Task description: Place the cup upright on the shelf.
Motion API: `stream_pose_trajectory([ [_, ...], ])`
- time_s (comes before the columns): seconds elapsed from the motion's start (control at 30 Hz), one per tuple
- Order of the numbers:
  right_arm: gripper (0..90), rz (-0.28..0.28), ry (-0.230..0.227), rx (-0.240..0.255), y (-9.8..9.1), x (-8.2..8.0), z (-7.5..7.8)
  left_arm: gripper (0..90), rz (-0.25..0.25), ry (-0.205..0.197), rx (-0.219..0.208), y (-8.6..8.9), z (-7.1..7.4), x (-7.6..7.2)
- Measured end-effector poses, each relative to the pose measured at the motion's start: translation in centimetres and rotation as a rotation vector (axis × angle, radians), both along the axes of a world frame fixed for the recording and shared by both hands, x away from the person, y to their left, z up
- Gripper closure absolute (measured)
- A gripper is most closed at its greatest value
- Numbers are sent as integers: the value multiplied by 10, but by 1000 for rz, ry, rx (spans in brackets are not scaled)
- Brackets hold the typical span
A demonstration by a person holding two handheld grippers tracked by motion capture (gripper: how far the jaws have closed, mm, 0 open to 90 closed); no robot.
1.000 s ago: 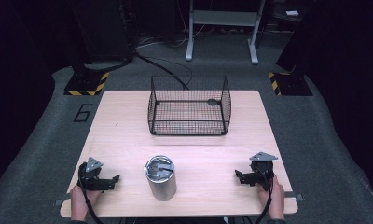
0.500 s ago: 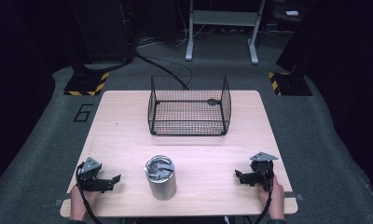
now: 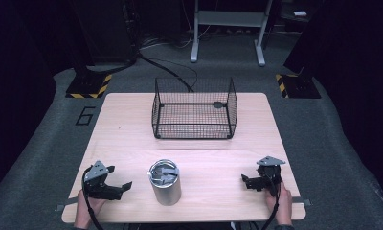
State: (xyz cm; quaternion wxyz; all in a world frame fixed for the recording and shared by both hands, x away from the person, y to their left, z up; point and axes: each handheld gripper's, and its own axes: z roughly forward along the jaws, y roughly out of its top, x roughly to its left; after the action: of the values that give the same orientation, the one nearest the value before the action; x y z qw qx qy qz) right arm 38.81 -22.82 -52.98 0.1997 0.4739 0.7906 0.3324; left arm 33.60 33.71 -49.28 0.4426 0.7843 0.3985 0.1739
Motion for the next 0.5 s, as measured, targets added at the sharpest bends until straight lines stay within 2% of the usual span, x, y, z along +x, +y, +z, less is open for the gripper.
stream_pose_trajectory([
  [0.03, 0, 1, 0, 1, 0, 0, 0, 0, -33, -6, -3, -3, 5, -1],
  [0.13, 0, 3, 5, 1, 0, 0, 0, 0, -61, -23, -11, -7, 9, -2],
  [0.2, 0, 1, 3, 0, 0, 0, 0, 0, -76, -31, -34, -12, 11, -3],
  [0.27, 0, 0, 2, -1, 0, 0, 0, 0, -92, -36, -27, -17, 14, -4],
  [0.33, 0, -2, 3, 1, 0, 0, 0, 0, -117, -35, -29, -20, 15, -5],
  [0.4, 0, -2, 4, 1, 0, 0, 0, 0, -146, -45, -52, -27, 17, -7],
  [0.5, 0, 1, 1, -1, 0, 0, 0, 0, -186, -46, -50, -30, 21, -10],
])
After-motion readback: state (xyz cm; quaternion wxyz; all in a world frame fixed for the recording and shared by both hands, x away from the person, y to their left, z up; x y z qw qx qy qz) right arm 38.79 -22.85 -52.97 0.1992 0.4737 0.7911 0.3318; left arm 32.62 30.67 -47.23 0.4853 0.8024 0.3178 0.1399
